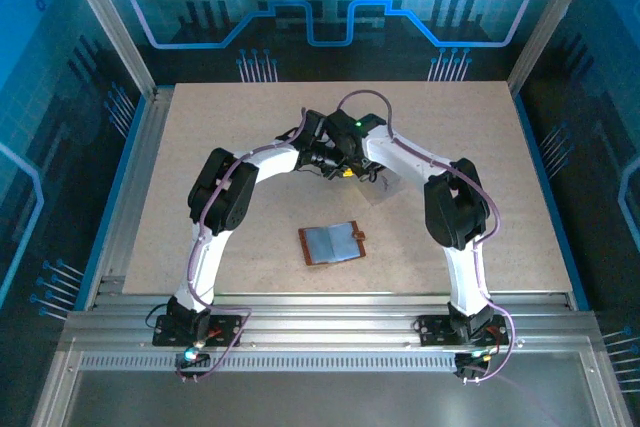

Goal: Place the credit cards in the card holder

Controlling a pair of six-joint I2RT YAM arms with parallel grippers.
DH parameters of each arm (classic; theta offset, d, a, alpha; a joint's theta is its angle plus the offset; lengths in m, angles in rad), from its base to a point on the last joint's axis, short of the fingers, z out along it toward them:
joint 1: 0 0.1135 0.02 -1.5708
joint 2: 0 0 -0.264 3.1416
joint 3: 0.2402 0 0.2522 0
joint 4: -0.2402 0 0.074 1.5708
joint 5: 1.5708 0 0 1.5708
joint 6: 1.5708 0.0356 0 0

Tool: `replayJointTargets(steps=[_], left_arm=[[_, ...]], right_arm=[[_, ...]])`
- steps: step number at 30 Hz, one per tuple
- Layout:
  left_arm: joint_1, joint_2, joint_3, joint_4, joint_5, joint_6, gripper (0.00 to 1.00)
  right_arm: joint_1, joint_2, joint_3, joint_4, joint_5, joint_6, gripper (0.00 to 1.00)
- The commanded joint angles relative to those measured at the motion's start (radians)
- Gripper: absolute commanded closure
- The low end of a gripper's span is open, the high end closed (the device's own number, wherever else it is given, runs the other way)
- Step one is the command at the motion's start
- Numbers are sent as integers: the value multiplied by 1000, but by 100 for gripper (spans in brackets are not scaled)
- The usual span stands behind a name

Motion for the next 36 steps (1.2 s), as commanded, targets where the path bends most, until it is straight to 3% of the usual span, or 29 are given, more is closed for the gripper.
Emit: replayJointTargets(steps=[1,8,27,36], left_arm=[[0,17,-44,-99,-6,19,86],[2,-12,-54,-85,11,16,86],[39,-242,-149,-21,91,-8,77],[48,-423,-273,-142,18,126,68]], right_arm=[[-18,-39,35,-25,-9,-8,94],[-35,-57,37,-29,-136,-14,100],[-104,-132,45,-32,-390,-7,100],[-116,-198,12,-3,-467,2,100]])
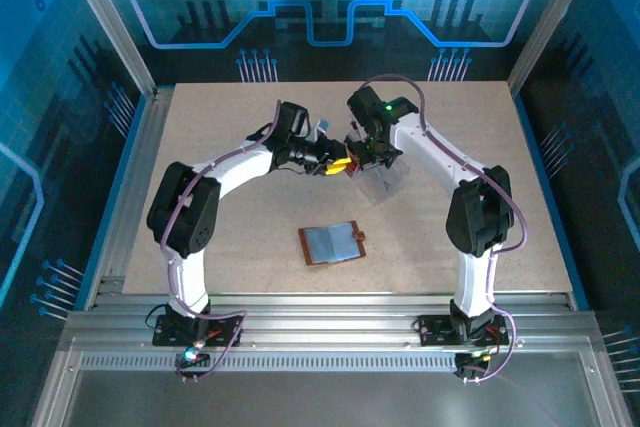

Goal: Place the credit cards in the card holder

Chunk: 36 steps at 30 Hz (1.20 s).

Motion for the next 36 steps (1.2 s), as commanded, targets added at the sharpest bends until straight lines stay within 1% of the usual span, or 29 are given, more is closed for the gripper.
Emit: replayJointTargets(steps=[1,7,10,12,15,19,21,26,29,36], left_arm=[[7,-92,-56,-111,-43,104,67],[7,-241,-182,-235,-172,223,59],[6,-328,-247,-317,-246,279,57],[-1,-387,-284,-377,-310,317,55],[-20,-454,-328,-453,-390,359,52],[-63,-500,-377,-511,-462,377,50],[-95,-499,-391,-531,-503,381,49],[-167,-436,-405,-515,-546,367,49],[-210,-377,-391,-515,-598,351,49],[-247,-289,-394,-472,-622,327,51]], right_arm=[[-18,-63,-10,6,-58,10,100],[-22,-120,-56,31,-149,30,100],[-8,-168,-119,62,-190,48,100],[12,-201,-175,85,-215,65,100],[60,-238,-250,108,-219,92,100],[116,-300,-372,168,-244,147,100],[147,-325,-427,198,-248,175,100],[203,-332,-504,238,-236,223,100],[231,-311,-508,232,-194,234,100],[291,-235,-502,227,-122,254,100]])
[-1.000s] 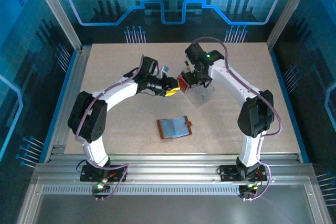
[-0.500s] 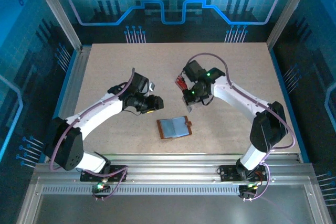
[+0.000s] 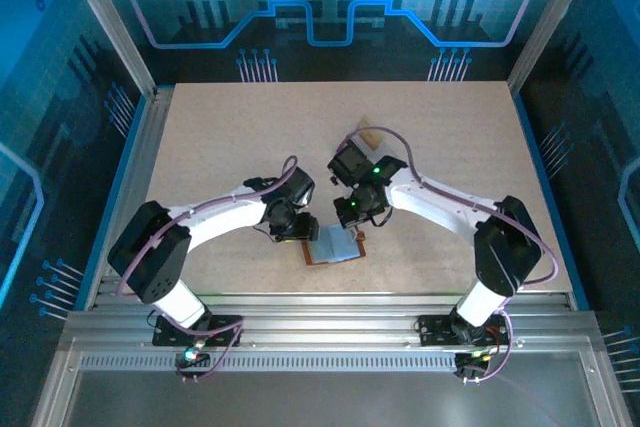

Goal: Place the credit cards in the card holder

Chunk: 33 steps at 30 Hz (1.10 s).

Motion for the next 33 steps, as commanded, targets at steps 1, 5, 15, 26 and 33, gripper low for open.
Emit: replayJointTargets(steps=[1,5,15,26,33], left_arm=[[-16,29,-2,9,-44,-22,51],[-15,66,-13,15,-58,-20,56],[-17,86,-67,51,-61,-26,65],[-17,87,-91,85,-41,-33,65],[-17,84,-102,96,-35,-39,65]], right_arm=[[24,38,3,4,42,30,100],[41,68,14,-1,60,34,100],[69,117,34,-19,92,45,100],[81,152,45,-38,91,54,91],[81,159,51,-39,87,51,89]])
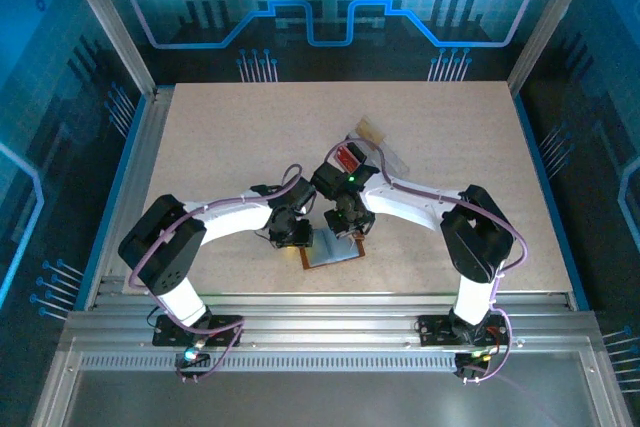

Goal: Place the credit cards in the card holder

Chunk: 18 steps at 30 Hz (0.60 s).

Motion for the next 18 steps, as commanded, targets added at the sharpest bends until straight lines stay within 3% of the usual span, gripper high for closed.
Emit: replayJointTargets(steps=[1,6,10,18], left_arm=[[-9,24,-44,22,7,-15,65],[-8,24,-49,27,10,-16,66],[-8,22,-50,27,4,-8,67],[-8,23,-39,27,12,2,72]], right_arm=[[15,17,22,-24,3,6,91],[14,-1,22,-18,-5,6,100],[6,-33,15,-2,-25,3,100],[-40,-148,-138,254,-229,45,100]])
